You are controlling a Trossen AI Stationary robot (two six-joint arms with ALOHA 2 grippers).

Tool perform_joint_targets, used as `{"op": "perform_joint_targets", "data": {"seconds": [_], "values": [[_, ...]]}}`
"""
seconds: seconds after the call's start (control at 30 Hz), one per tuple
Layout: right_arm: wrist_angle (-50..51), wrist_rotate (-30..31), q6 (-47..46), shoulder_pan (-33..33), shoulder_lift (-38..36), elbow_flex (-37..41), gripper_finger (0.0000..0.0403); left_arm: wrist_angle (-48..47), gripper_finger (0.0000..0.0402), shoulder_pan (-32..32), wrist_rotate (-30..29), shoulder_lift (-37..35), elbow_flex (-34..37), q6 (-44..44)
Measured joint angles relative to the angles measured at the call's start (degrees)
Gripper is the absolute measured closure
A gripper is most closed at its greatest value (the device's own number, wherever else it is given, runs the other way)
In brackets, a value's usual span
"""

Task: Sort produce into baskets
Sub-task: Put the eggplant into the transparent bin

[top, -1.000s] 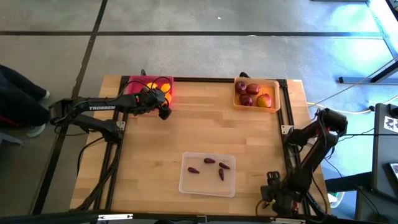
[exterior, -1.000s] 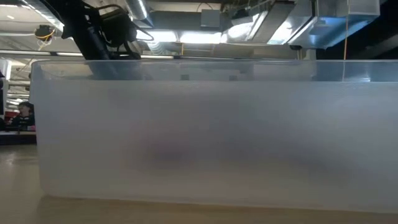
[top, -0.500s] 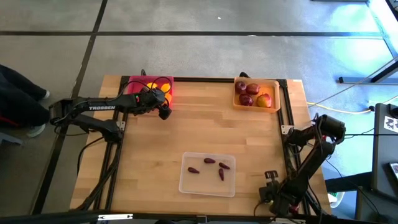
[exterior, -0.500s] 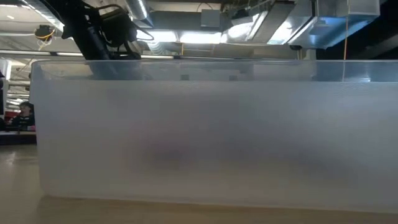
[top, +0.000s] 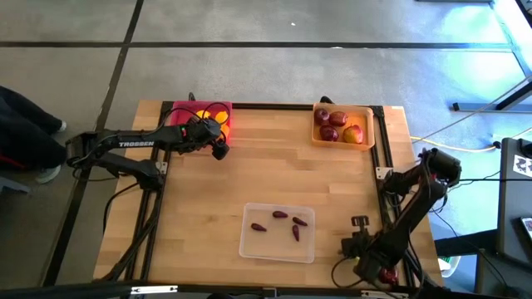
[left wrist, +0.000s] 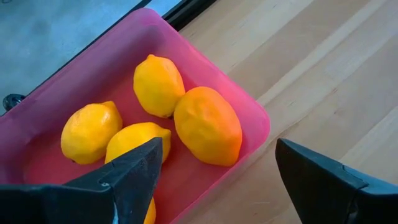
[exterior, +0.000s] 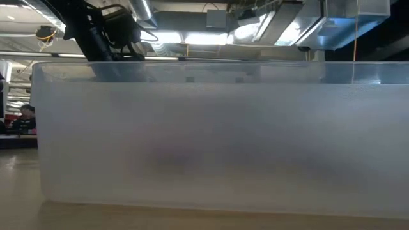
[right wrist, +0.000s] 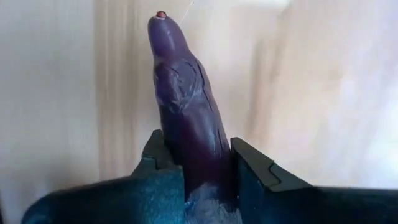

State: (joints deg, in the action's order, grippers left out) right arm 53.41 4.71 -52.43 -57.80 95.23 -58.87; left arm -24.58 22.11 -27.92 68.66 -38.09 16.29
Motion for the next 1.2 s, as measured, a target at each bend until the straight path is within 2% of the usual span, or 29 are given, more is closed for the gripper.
{"op": "perform_joint_targets", "data": {"seconds": [0.17, 0.4, 0.6, 0.87, 0.97, 1.2], "values": [[5.4, 5.2, 1.8, 3.0, -2.8, -3.8, 0.0346, 0.0, 0.0092, 0.0, 0.0, 0.0, 0.0, 0.0], [6.2, 17.3, 2.4, 7.8, -6.8, -9.8, 0.0346, 0.0, 0.0092, 0.0, 0.0, 0.0, 0.0, 0.0], [4.5, 26.2, 7.4, 11.8, -7.7, -15.1, 0.0347, 0.0, 0.0092, 0.0, 0.0, 0.0, 0.0, 0.1], [-13.2, 26.3, 16.9, 19.2, -6.9, -15.5, 0.0332, 1.9, 0.0092, 0.0, 0.0, 0.0, 0.0, 0.3], [-18.5, 25.4, 17.2, 21.6, -5.9, -15.5, 0.0331, 1.8, 0.0092, -0.1, 0.0, 0.0, 0.0, 0.3], [-22.7, 17.2, 18.7, 23.5, -0.9, -15.5, 0.033, 1.6, 0.0092, -0.8, 0.1, 0.0, 0.2, 0.3]]}}
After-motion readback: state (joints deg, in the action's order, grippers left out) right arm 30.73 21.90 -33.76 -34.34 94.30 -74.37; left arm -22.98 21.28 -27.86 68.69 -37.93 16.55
